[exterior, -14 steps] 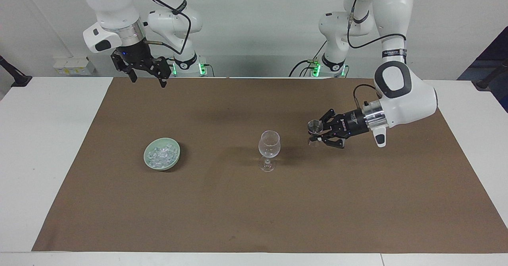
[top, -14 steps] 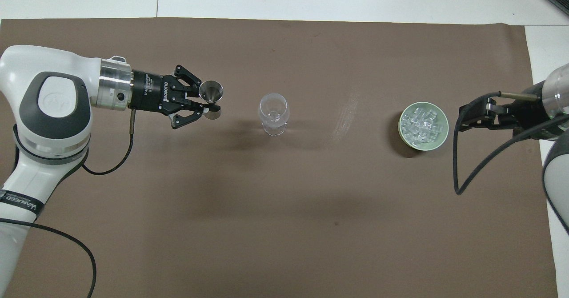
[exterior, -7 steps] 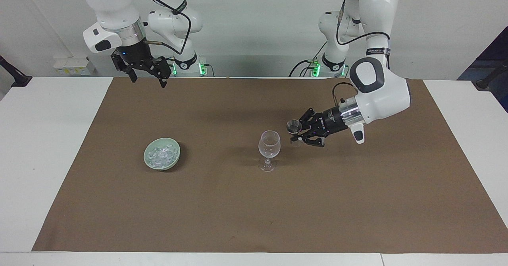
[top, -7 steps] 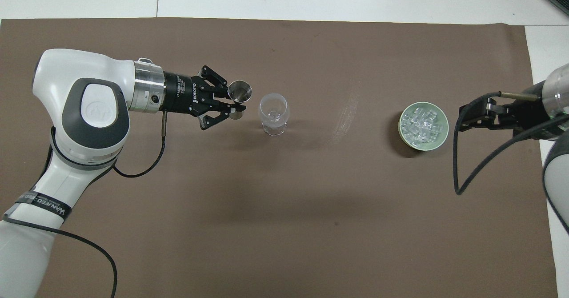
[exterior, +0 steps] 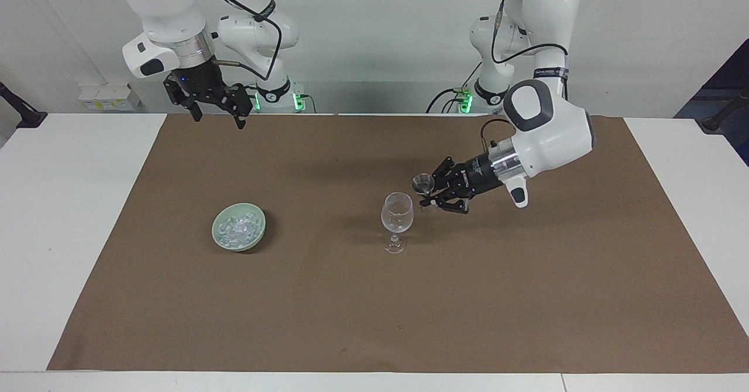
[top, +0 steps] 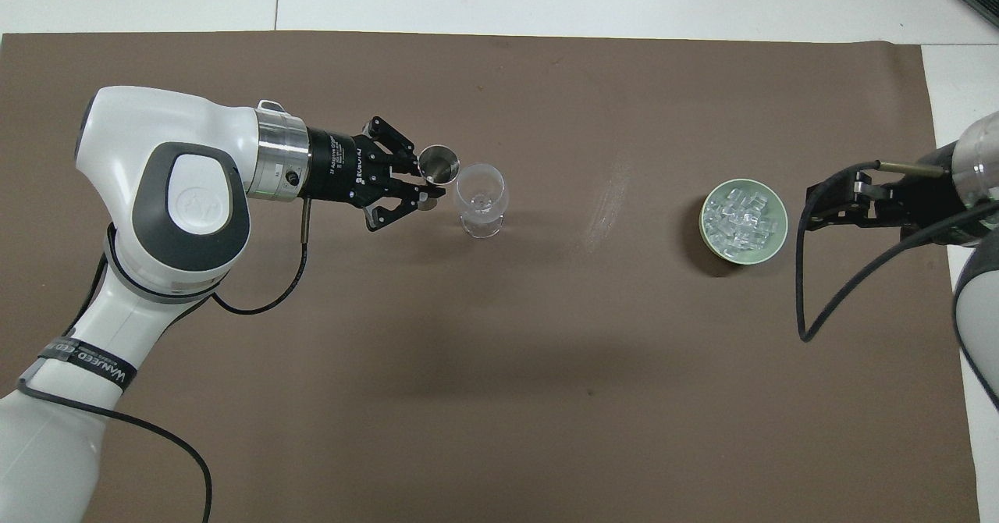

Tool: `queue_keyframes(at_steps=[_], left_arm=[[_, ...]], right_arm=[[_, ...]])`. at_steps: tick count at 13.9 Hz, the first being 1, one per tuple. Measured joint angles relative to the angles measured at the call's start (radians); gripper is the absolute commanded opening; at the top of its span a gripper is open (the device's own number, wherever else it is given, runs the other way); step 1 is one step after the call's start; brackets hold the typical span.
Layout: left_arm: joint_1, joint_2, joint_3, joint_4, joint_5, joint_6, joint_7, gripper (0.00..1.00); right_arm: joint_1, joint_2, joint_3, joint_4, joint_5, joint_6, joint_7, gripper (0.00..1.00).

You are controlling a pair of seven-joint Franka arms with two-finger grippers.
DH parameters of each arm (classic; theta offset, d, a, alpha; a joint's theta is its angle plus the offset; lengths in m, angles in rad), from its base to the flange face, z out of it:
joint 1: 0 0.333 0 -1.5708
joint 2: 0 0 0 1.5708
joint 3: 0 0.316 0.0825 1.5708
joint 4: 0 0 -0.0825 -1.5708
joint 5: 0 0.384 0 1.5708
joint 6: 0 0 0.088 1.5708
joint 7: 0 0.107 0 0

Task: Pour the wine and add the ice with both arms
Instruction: 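Position the silver cup above the rim of the clear glass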

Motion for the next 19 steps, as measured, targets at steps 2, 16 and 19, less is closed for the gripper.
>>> queue_keyframes(at_steps=[2,16,19], left_arm=[[-0.003,-0.002,0.000,0.009,0.026,0.001,-0.004,0.00],[-0.076,-0.003,0.000,0.063,0.303,0.106,-0.089,0.00],[-0.106,-0.003,0.000,0.063,0.326,0.132,-0.095,0.00]], right_arm=[[0.000,0.000,0.000,0.000,0.000,0.000,0.000,1.00],[0.000,0.000,0.000,0.000,0.000,0.000,0.000,1.00],[0.000,0.000,0.000,0.000,0.000,0.000,0.000,1.00]])
